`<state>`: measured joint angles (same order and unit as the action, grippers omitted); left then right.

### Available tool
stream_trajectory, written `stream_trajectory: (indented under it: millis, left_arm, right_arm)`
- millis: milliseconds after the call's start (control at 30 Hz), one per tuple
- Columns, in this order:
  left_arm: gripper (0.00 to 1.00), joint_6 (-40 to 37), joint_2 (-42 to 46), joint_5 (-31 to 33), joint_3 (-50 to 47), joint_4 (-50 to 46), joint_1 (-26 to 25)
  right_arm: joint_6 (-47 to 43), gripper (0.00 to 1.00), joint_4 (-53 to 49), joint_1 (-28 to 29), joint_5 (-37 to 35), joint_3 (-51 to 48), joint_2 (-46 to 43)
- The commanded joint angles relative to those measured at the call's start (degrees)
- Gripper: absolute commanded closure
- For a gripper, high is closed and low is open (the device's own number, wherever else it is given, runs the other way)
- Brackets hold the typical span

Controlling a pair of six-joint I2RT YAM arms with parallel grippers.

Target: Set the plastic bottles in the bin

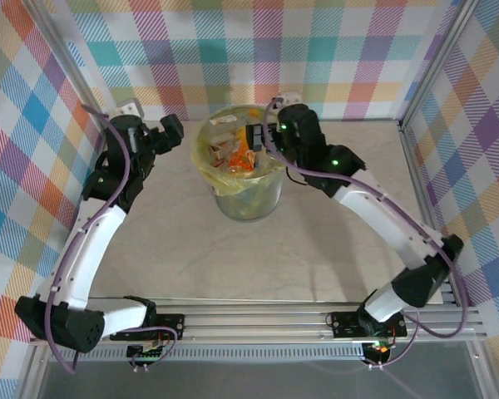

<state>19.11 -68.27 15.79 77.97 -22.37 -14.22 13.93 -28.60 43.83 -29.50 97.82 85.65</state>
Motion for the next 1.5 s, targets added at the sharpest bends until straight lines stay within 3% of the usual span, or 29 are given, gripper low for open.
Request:
stream_trajectory:
  millis: [0,400,500,767,900,1100,1267,1467]
  left_arm:
    - [0.00,1.60,5.05,3.84,-4.09,-0.08,1.19]
    - [0.00,4.77,22.88,9.28,-28.72,2.81,1.30]
    - [0.00,2.69,24.81,9.67,-34.36,5.69,1.28]
    - [0.00,-7.52,28.12,12.63,-50.40,26.41,1.23]
    - [0.00,-11.20,24.04,13.60,-54.14,34.84,1.26]
    - [0.00,-15.61,10.71,14.18,-54.25,45.67,1.54]
    - [0.00,-15.61,0.14,10.39,-54.51,55.03,4.60]
    - [0.00,-17.16,-6.91,7.50,-53.52,58.04,7.04]
  right_arm:
    - [-0.57,0.00,-1.52,-0.17,-3.85,-5.36,-6.68]
    - [2.46,0.00,-2.25,-3.05,-16.18,-34.79,-32.74]
    - [4.24,0.00,-2.73,-5.73,-16.51,-39.93,-35.39]
    - [5.68,0.00,2.99,-14.29,-14.83,-50.86,-33.96]
    - [1.98,0.00,10.25,-17.04,-13.30,-55.09,-30.73]
    - [-2.41,0.00,19.88,-20.87,-11.48,-59.36,-27.26]
    - [-5.22,0.00,25.37,-24.38,-5.66,-61.45,-23.68]
    - [-8.90,0.00,38.74,-25.42,-2.68,-67.22,-22.63]
